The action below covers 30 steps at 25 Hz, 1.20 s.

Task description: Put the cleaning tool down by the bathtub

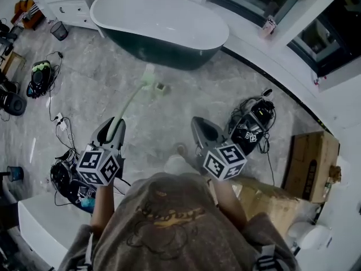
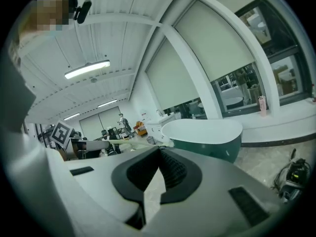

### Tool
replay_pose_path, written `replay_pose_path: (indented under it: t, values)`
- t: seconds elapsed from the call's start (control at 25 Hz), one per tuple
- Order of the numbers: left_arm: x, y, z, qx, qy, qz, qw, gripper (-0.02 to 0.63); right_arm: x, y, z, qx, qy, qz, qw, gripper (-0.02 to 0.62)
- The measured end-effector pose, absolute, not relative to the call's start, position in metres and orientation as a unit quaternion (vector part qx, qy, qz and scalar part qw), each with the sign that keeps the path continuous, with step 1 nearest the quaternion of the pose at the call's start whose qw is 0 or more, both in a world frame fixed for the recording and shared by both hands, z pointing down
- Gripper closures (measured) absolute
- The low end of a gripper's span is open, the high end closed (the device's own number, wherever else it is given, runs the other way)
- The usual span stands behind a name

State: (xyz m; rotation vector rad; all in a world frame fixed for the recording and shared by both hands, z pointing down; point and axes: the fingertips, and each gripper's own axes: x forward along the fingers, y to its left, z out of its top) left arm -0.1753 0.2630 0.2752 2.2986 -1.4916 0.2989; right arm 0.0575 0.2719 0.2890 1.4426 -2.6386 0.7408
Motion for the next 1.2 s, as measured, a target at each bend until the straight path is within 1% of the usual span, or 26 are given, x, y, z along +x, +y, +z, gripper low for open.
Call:
replay_pose_path:
  t: [0.28, 0.48, 0.84, 1.2]
  values:
    - [-0.134, 0.193, 0.276, 0.814, -0.535, 0.098, 0.202, 0.488, 0.109, 0.204, 0.296, 0.467, -0.849, 0.247, 0.026, 0.595]
    - [-0.119, 0.156, 0.275, 0.810, -0.540, 0.082, 0.213, 0.488, 0.128, 0.169, 0.297, 0.460, -0.852, 0.247, 0.027, 0.595]
    - [-0.128, 0.092, 0.291, 0.807, -0.545, 0.088, 0.211, 0.488, 0.112, 0.105, 0.306, 0.455, -0.859, 0.230, 0.041, 0.595]
    - [-0.135, -0.001, 0.302, 0.824, -0.519, 0.104, 0.202, 0.488, 0.093, 0.017, 0.316, 0.472, -0.853, 0.219, 0.030, 0.595]
